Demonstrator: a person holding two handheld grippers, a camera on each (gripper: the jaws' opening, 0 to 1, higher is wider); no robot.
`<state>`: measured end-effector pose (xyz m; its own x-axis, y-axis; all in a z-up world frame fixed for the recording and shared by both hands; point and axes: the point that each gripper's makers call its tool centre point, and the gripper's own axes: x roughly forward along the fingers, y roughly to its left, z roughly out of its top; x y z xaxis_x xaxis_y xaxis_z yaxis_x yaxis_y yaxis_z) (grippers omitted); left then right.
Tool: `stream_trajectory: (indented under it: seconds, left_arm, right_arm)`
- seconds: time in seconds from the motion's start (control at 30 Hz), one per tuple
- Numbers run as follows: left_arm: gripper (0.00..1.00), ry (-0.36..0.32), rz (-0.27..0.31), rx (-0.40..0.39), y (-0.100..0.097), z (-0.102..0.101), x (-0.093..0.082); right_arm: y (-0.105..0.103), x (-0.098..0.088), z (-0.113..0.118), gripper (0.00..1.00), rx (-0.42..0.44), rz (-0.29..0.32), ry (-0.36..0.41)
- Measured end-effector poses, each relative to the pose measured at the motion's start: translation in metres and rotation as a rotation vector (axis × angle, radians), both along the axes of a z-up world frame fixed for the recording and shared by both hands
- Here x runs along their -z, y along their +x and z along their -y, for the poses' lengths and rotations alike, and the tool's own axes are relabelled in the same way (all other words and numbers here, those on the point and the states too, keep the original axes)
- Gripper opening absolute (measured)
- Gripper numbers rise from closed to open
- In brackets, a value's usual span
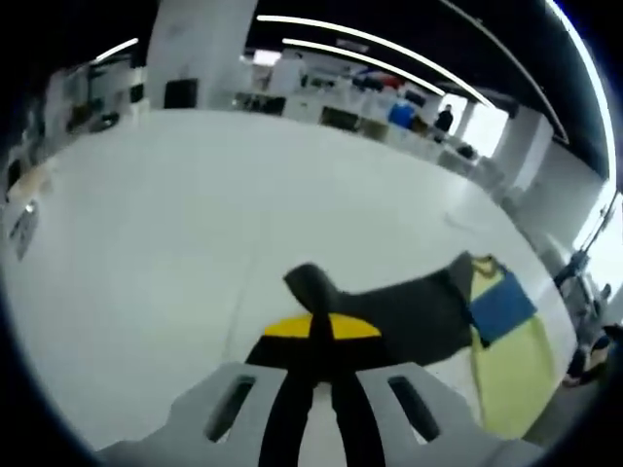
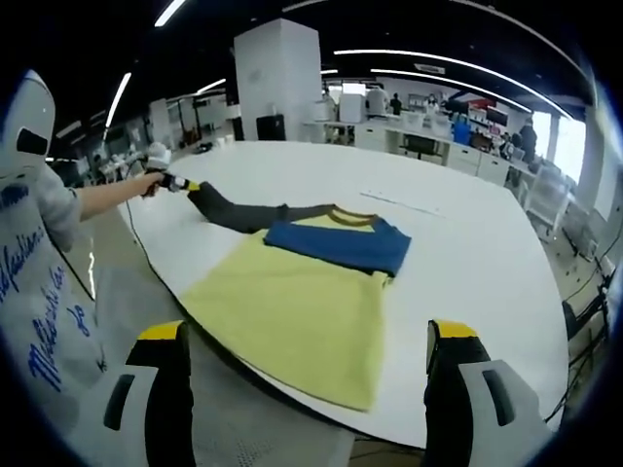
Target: Fold the garment on the visible template until the final outline fits inside the template.
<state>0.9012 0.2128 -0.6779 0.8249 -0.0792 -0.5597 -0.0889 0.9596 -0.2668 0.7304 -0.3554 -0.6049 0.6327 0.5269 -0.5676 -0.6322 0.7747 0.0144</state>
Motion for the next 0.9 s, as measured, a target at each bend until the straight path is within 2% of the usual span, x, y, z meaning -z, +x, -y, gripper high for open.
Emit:
stream_trajectory:
  seconds: [0.1,0.17,0.37,0.43,0.6,0.7,0.9]
  left_arm:
    - [0.00,-0.053,0.035,0.024,-0.005,0.018,-0.020]
    - [0.00,-0.059,0.047,0.039,-0.003,0.020,-0.024]
    - [0.00,-0.074,0.099,0.077,0.002,0.034,-0.052]
    - [0.00,-0.088,0.133,0.096,0.007,0.038,-0.065]
    - [0.00,-0.137,0.195,0.144,0.014,0.062,-0.093]
    - [0.00,-0.162,0.226,0.175,0.015,0.083,-0.108]
    - [0.00,-0.155,0.259,0.236,0.021,0.112,-0.128]
  right_arm:
    - [-0.001,0.000,0.000,1.00,-0.012,0.004,0.000]
    - [-0.001,0.000,-0.001,1.00,-0.019,0.003,0.002]
    - [-0.002,0.000,-0.004,1.00,-0.028,0.013,0.012]
    - [-0.002,-0.001,-0.003,1.00,-0.027,0.017,0.014]
    - [-0.006,-0.001,0.000,1.00,-0.028,0.021,0.007]
    - [-0.008,-0.001,0.000,1.00,-0.030,0.022,0.017]
    - [-0.012,0.001,0.003,1.00,-0.022,0.024,0.019]
